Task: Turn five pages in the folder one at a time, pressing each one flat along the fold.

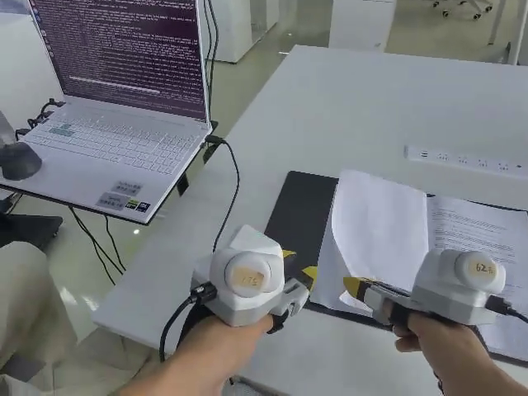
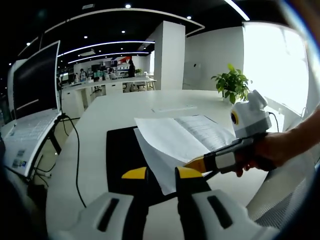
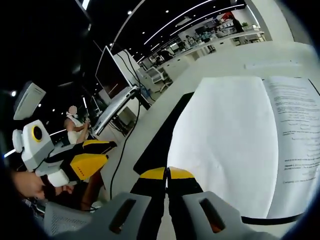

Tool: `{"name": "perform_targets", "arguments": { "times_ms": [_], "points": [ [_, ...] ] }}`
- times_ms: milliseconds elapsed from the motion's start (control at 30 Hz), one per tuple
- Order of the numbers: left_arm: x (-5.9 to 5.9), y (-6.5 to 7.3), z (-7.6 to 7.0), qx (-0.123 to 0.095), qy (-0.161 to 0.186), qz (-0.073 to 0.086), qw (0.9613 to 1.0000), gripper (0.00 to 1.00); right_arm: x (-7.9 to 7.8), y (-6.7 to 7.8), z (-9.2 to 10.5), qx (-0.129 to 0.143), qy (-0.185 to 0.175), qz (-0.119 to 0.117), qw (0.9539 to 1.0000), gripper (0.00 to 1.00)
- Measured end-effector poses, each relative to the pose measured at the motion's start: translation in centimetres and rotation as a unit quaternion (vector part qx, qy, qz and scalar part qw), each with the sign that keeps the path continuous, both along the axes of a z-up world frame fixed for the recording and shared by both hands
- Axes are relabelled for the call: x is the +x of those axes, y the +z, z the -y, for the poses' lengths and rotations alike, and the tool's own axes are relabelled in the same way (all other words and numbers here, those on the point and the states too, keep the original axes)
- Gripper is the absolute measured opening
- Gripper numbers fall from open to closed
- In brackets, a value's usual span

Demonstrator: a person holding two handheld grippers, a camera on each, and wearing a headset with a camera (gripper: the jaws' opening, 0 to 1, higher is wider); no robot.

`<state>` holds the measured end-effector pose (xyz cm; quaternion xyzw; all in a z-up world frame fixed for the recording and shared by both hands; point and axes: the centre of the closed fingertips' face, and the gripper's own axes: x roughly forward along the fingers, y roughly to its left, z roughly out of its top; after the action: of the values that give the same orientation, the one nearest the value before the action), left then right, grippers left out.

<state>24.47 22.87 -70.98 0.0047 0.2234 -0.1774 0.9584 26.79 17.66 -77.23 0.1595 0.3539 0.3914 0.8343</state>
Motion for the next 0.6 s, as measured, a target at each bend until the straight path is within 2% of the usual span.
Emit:
{"name": "perform_targets", "arguments": {
  "times_ms": [367,433,600],
  "points": [
    [-0.4,-1.1,-1.1,0.000,0.011,-0.016,0.9998,0.19,0.0,-2.6,-2.7,-0.010,0.017,-0.028,0.9994,0.00],
    [-0.4,-1.4,-1.3,0.002,0.012,-0.021,0.9997,0.19,-0.2,-3.2,-2.9,-0.011,0.021,-0.038,0.9990,0.00],
    [-0.3,-2.0,-1.4,0.001,0.012,-0.028,0.9995,0.19,-0.4,-4.1,-3.0,-0.020,0.026,-0.043,0.9985,0.00]
  ]
}}
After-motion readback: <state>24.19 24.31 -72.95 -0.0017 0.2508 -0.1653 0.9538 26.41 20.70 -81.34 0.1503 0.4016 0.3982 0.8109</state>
